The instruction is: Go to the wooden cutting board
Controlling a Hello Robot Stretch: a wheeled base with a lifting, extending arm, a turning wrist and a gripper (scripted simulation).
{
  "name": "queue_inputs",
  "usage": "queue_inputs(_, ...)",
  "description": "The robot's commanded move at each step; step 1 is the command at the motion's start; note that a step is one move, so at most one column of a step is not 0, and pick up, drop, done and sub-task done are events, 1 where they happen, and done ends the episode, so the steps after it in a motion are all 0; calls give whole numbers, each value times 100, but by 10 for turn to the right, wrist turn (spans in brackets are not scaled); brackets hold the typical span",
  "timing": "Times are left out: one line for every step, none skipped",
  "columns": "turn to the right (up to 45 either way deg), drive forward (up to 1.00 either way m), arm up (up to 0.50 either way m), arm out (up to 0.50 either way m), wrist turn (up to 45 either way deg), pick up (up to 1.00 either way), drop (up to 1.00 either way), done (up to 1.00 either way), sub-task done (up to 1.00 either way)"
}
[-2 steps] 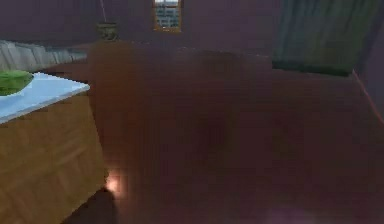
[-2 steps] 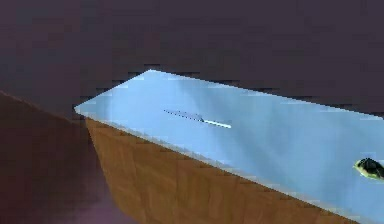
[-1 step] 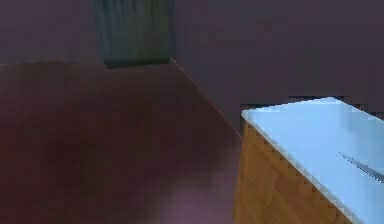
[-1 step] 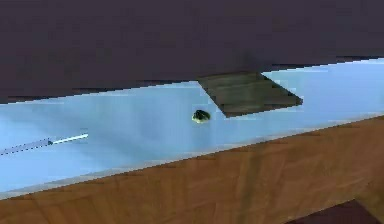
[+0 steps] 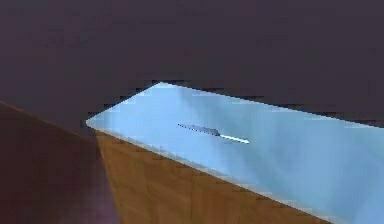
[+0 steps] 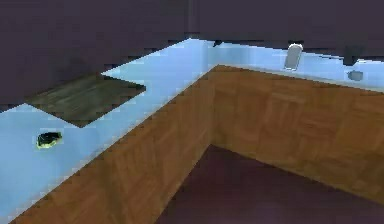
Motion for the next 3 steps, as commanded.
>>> queue_inputs(450,0,0,0,0,0,0,0,0)
queue_inputs(180,0,0,0,0,0,0,0,0)
queue_inputs(0,0,0,0,0,0,0,100,0)
